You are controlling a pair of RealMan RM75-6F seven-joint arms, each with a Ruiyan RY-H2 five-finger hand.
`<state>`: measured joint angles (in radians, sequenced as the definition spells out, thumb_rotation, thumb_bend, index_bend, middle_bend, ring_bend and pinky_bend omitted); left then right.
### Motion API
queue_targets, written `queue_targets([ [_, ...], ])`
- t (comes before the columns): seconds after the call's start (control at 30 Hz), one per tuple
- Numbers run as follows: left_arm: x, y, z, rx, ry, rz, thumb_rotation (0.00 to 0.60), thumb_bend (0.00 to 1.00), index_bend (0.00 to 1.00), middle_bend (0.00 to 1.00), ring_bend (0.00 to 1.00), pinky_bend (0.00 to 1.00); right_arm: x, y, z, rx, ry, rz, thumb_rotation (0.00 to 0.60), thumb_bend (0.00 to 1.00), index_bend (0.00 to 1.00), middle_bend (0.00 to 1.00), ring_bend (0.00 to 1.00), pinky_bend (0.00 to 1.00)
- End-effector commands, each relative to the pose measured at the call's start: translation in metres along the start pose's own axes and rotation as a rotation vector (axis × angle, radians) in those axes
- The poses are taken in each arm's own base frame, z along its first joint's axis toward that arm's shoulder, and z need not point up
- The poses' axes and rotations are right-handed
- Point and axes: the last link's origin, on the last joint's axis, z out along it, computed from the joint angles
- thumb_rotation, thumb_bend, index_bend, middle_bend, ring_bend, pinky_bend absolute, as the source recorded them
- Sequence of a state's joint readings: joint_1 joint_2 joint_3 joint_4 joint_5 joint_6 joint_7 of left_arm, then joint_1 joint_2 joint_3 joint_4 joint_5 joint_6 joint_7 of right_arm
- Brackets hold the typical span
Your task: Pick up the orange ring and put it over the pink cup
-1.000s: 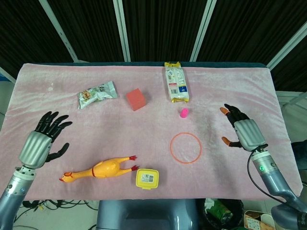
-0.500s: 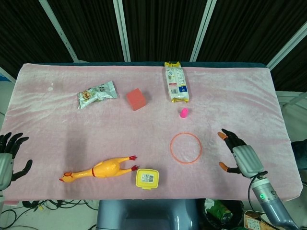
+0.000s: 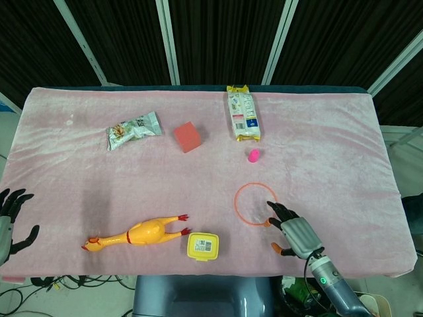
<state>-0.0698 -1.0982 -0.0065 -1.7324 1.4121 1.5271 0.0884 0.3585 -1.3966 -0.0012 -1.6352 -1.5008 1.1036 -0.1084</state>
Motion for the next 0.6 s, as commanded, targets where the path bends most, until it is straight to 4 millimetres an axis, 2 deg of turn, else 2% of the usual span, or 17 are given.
queue_targets([
  [0.03, -0.001, -0.001, 0.000, 0.003, 0.000, 0.011, 0.600, 0.33, 0.19, 0.12, 0.00, 0.00, -0.006, 0.001, 0.019, -0.008, -0.015, -0.032, 0.600, 0.26, 0.43, 0.00, 0.00, 0.19],
  [0.23, -0.001, -0.001, 0.001, 0.006, -0.003, 0.017, 0.600, 0.33, 0.19, 0.12, 0.00, 0.00, -0.013, 0.007, 0.037, -0.035, -0.039, -0.046, 0.600, 0.27, 0.45, 0.00, 0.00, 0.19],
  [0.6, -0.003, 0.000, 0.000, 0.007, -0.004, 0.039, 0.600, 0.33, 0.19, 0.12, 0.00, 0.00, -0.017, 0.016, 0.054, -0.067, -0.038, -0.040, 0.600, 0.27, 0.49, 0.00, 0.00, 0.19],
])
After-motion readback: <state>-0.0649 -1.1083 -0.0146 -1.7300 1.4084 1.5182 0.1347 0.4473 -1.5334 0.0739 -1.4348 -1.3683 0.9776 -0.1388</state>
